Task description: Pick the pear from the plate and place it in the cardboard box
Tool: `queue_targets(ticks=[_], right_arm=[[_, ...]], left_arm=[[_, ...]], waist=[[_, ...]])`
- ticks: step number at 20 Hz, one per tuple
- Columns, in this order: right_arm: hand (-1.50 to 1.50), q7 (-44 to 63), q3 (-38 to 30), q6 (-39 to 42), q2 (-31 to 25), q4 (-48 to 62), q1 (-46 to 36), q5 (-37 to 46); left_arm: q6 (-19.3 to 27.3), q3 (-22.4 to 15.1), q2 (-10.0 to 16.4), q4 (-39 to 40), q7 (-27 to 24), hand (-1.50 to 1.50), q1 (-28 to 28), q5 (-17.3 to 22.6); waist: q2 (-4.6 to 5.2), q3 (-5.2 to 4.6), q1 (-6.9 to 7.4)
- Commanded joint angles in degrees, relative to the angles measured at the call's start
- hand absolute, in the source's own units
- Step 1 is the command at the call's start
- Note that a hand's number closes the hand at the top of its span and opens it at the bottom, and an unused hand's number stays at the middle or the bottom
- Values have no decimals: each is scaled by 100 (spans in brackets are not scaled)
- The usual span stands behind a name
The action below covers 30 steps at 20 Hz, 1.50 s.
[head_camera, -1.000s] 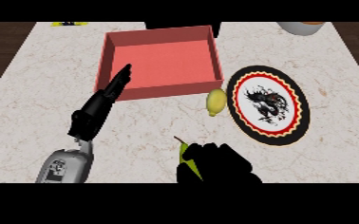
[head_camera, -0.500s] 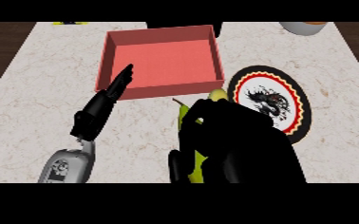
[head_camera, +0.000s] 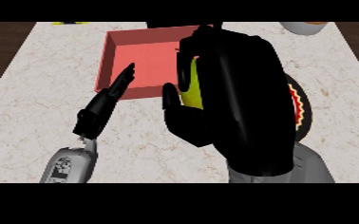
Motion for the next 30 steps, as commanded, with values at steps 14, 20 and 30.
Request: queue_targets(ticks=[14, 20, 30], right_arm=[[150, -1505, -587, -1471, 18, 3472, -243, 663], [-150, -1254, -857, -2204, 22, 3967, -5, -685], [-150, -2954, -1590, -3929, 22, 4004, 373, -1710]], left_arm=[[-138, 8, -16, 20, -195, 0, 191, -8], [-19, 28, -90, 265, -307, 0, 74, -104], [58, 9, -183, -45, 201, 0, -193, -127]], waist=[[16, 1, 28], [31, 2, 62], [20, 11, -10]])
